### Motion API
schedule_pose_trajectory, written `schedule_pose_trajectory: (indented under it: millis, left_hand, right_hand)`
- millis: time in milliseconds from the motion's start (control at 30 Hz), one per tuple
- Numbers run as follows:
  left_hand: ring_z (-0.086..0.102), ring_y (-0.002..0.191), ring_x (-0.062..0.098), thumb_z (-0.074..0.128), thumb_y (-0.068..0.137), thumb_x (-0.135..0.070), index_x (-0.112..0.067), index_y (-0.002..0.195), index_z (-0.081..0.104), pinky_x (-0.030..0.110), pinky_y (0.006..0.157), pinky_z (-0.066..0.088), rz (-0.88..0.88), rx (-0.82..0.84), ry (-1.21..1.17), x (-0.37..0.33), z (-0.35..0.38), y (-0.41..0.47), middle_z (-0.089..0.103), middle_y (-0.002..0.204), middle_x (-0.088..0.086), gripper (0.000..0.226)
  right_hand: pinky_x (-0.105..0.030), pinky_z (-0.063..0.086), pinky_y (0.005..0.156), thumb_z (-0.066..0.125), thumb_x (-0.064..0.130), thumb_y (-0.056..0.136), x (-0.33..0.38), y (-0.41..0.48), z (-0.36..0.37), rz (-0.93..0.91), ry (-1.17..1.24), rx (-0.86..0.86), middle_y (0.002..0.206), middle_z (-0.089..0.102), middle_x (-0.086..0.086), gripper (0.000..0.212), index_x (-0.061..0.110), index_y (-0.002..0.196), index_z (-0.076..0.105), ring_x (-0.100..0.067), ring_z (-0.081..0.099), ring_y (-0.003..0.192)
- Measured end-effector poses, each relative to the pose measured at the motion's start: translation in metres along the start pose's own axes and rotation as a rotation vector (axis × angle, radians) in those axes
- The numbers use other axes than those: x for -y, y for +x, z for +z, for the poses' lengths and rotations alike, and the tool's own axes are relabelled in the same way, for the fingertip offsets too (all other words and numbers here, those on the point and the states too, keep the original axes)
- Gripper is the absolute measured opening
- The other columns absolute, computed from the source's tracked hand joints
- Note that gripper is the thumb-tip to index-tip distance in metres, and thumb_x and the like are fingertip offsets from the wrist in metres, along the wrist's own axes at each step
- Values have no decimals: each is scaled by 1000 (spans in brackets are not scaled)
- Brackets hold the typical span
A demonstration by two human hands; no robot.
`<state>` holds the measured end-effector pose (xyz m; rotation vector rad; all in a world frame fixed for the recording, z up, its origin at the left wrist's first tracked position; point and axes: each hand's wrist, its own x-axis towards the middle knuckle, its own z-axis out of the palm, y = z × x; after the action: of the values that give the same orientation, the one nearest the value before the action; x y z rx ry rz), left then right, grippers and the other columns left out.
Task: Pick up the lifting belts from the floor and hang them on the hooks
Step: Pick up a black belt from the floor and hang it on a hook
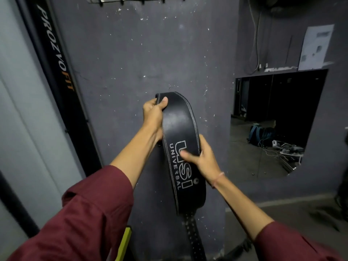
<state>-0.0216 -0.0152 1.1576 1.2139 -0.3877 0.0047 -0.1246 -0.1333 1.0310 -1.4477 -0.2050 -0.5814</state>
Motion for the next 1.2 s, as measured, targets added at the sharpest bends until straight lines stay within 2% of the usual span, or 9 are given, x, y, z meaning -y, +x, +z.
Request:
schedule_pose_trajectory:
  millis: [67,200,333,567,667,733,867,1100,1200]
  left_hand:
    - [67,102,42,65,89,-12,5,107,66,62,95,50,44,-28,-22,8,-1,-2,70,105,24,25]
    - [63,91,31,67,87,-19,6,102,66,62,98,47,117,-40,-2,18,-12,2,67,97,19,29]
    - [54,85,24,65,85,-31,-8,91,66,50,88,49,241,-36,94,26,-18,0,60,88,9,24]
    - [57,78,10,49,99,-31,-25,90,51,38,80,48,437,20,289,43,-20,-30,62,83,-10,11]
    - [60,83,14,46,100,-37,-21,88,58,36,82,49,308,33,202,45,-20,-34,65,88,-2,23]
    - [69,97,25,42,92,-62,-14,105,69,44,93,53,11,120,65,32,-21,-30,72,106,11,57]
    - [72,86,28,25,91,-75,-3,110,68,37,82,57,-391,274,-158,0,-26,-17,72,101,18,85]
    - [64,74,26,43,95,-55,-3,100,65,32,67,54,-357,-7,-230,-10,-18,3,66,93,14,56]
    - [68,99,30,66,51,-87,-11,125,61,45,85,57,-308,-126,-187,-1,-15,19,67,120,12,106]
  right_hand:
    - [-28,52,97,84,-1,68,-41,-35,-16,187,-34,80,122,70,0,69,15,128,54,-17,65,115]
    - [-34,56,93,83,2,70,-104,-88,-25,482,-127,172,111,74,-6,46,4,113,65,-28,65,114]
    - [-41,51,100,78,9,79,-73,-46,-4,298,-41,82,117,72,-4,49,8,124,59,-18,68,110]
    - [-36,56,84,69,4,87,52,60,37,-57,78,-68,100,70,-14,28,-5,111,59,-21,66,89]
    - [-43,55,80,76,-1,77,64,63,37,-91,20,-76,90,67,-19,32,-13,101,58,-26,64,81]
    - [-47,54,81,77,-4,74,61,53,40,-97,18,-67,90,66,-21,34,-12,99,56,-27,63,82]
    - [-28,53,71,76,-13,70,54,30,40,-123,-3,-16,85,67,-11,34,-11,95,53,-17,63,75]
    - [-29,46,79,81,-12,64,25,0,6,-22,-100,91,85,61,-9,39,-10,91,52,-16,58,83]
    - [-37,44,85,83,-3,63,9,-11,-12,106,-136,155,88,60,-12,42,-7,93,54,-22,58,87]
